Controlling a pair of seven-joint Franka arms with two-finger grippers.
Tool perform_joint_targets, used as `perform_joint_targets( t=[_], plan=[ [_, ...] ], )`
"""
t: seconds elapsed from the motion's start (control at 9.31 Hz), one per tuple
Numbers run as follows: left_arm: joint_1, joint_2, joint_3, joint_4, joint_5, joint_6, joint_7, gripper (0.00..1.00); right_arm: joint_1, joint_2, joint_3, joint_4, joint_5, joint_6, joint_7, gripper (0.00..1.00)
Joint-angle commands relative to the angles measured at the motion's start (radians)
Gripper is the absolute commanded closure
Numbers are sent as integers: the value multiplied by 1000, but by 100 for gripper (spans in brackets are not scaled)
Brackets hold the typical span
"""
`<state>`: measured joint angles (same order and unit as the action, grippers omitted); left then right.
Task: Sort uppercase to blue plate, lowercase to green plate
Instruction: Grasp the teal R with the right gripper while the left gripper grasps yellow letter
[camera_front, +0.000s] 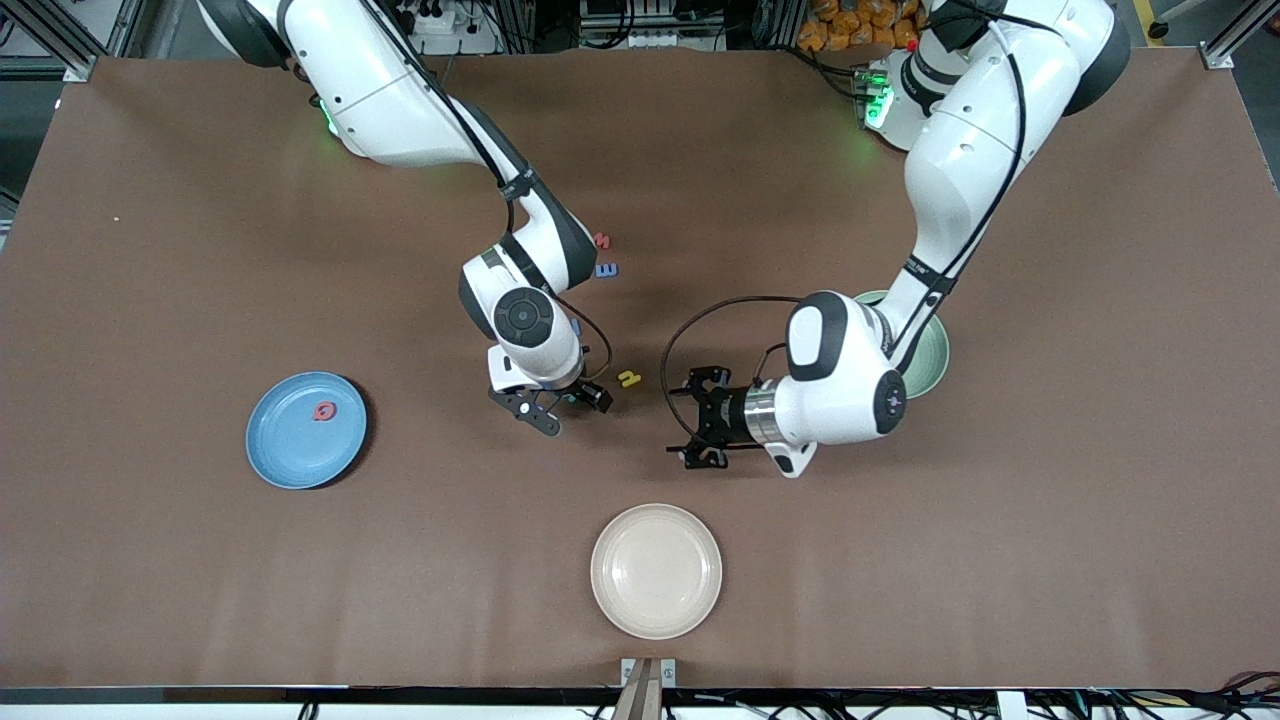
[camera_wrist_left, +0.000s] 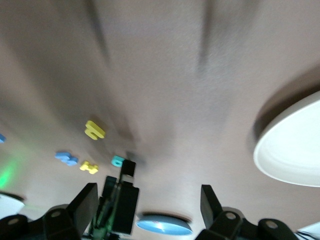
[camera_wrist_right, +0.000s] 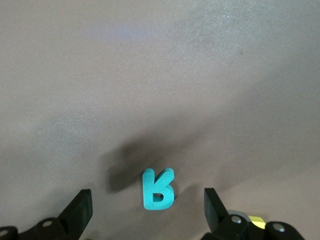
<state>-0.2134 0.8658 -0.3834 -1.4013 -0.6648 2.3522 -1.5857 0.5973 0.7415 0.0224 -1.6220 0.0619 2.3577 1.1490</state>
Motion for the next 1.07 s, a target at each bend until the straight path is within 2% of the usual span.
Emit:
perform_joint_targets(
  t=[0.0, 0.21, 0.32, 0.43, 0.54, 0.64, 0.97],
  plan=[
    [12, 35, -8, 16, -68, -1, 73, 9, -5, -25, 4, -38, 19, 14, -18, 2],
    [3, 58, -41, 15, -96, -2, 197, 7, -2, -21, 4, -38, 19, 17, -17, 4],
    [6, 56, -60, 13, -102, -8, 264, 0, -1, -18, 4, -39, 19, 18, -11, 19],
    [3, 58, -77, 10, -108, -10, 286, 0, -1, -16, 4, -38, 19, 26, -5, 58],
    [-9, 58, -77, 5, -107, -14, 356, 0, -1, -11, 4, -39, 19, 40, -2, 89],
    [-12, 67, -78, 5, -116, -52, 374, 0, 1, -10, 4, -39, 19, 49, -2, 100],
    [-29, 108, -78, 7, -144, -59, 381, 0, -4, -19, 2, -39, 19, 48, 0, 100]
  ],
)
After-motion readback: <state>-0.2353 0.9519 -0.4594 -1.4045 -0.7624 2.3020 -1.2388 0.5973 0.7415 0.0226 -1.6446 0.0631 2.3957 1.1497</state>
